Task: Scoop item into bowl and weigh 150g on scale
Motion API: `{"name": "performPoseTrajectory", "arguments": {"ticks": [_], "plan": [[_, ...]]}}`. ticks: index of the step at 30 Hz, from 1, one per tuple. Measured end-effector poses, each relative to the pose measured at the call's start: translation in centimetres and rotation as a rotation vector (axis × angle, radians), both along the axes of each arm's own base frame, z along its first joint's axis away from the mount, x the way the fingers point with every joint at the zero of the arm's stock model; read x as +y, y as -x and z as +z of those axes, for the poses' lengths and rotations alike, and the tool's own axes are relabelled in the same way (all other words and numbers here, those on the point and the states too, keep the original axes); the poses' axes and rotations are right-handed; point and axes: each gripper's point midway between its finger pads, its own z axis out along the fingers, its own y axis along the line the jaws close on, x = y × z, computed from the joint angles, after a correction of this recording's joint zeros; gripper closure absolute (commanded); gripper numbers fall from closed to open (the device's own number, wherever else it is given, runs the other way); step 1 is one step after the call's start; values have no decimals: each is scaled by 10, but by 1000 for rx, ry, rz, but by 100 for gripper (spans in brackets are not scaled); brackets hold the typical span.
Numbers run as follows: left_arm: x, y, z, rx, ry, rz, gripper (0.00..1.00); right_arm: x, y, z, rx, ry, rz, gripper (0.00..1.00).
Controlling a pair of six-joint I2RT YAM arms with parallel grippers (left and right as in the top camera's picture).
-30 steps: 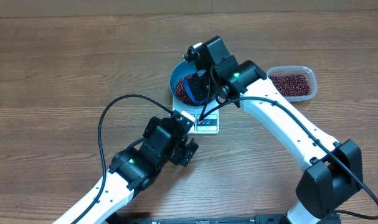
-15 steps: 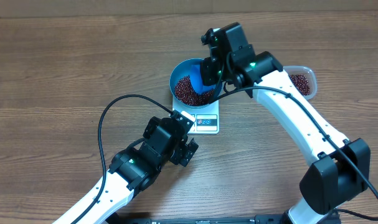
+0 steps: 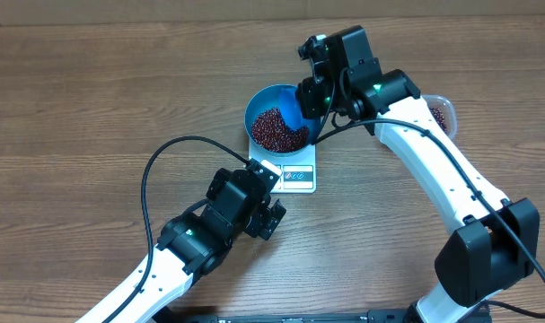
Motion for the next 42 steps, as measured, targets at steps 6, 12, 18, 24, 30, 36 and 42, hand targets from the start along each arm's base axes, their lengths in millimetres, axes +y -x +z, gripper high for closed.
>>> {"name": "performPoseTrajectory", "arguments": {"ticks": [6, 12, 18, 24, 30, 36, 42], "plan": [[0, 0, 0, 0, 0, 0, 0, -3, -1, -3, -64, 111, 49, 96], [0, 0, 0, 0, 0, 0, 0, -1, 3, -5, -75, 157, 78, 96], [0, 0, 0, 0, 0, 0, 0, 14, 13, -9, -77, 170, 125, 96], [0, 0, 0, 0, 0, 0, 0, 19, 23, -16, -51, 184, 149, 96], [0, 0, 0, 0, 0, 0, 0, 13, 35, -25, 9, 205, 155, 96], [0, 0, 0, 0, 0, 0, 0, 18, 39, -25, 27, 178, 175, 96], [0, 0, 0, 0, 0, 0, 0, 26, 43, -23, 37, 131, 199, 96]]}}
